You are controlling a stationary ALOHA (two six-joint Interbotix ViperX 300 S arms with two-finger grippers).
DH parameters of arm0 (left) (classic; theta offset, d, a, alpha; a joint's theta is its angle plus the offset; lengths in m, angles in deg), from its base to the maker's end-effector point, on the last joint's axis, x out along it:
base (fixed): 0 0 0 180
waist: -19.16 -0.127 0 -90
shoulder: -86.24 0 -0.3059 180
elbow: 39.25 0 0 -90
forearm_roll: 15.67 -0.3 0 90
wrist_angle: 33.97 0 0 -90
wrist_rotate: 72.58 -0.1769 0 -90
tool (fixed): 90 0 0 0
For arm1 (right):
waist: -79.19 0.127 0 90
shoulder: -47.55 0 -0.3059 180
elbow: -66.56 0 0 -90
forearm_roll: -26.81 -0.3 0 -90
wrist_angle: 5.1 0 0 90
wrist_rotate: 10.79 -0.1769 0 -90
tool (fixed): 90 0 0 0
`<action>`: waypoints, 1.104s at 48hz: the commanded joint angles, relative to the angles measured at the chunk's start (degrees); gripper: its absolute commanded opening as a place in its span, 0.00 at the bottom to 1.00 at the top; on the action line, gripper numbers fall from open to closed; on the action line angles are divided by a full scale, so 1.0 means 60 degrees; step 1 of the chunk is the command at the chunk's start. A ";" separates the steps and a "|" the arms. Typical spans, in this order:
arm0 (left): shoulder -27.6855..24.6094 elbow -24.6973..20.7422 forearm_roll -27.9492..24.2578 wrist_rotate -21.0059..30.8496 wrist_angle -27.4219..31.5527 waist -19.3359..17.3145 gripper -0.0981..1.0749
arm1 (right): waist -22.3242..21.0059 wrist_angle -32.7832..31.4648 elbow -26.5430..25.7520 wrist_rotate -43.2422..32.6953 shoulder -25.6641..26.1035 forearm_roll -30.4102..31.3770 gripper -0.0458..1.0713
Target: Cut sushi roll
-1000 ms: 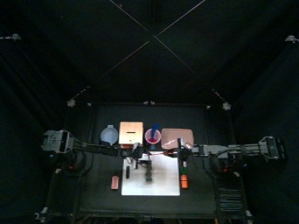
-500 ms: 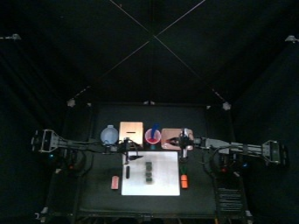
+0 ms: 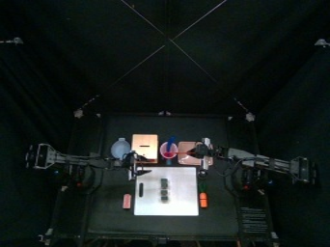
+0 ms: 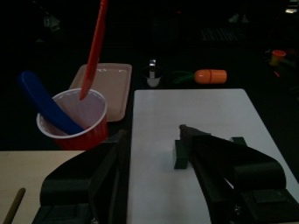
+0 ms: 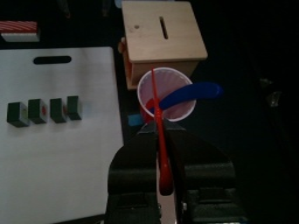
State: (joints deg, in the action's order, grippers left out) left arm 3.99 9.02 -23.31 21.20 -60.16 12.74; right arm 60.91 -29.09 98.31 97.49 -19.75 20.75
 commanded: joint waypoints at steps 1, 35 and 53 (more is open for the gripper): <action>0.0044 -0.0103 0.0015 -0.0015 -0.0088 -0.0029 0.83 | -0.0264 -0.0601 -0.0659 0.0029 -0.0146 -0.0132 0.33; 0.0059 0.0396 0.0000 -0.0029 -0.0132 0.0000 0.83 | -0.1230 -0.4351 -0.4321 0.0146 -0.3442 -0.0630 0.35; 0.0337 0.0615 0.0015 -0.0015 -0.0293 -0.0015 0.83 | -0.1494 -0.5464 -0.5347 0.0176 -0.4731 -0.1450 0.57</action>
State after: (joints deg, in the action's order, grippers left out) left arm 5.13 13.24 -23.31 21.11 -61.40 12.83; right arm 52.73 -62.05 68.07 98.28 -48.93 12.66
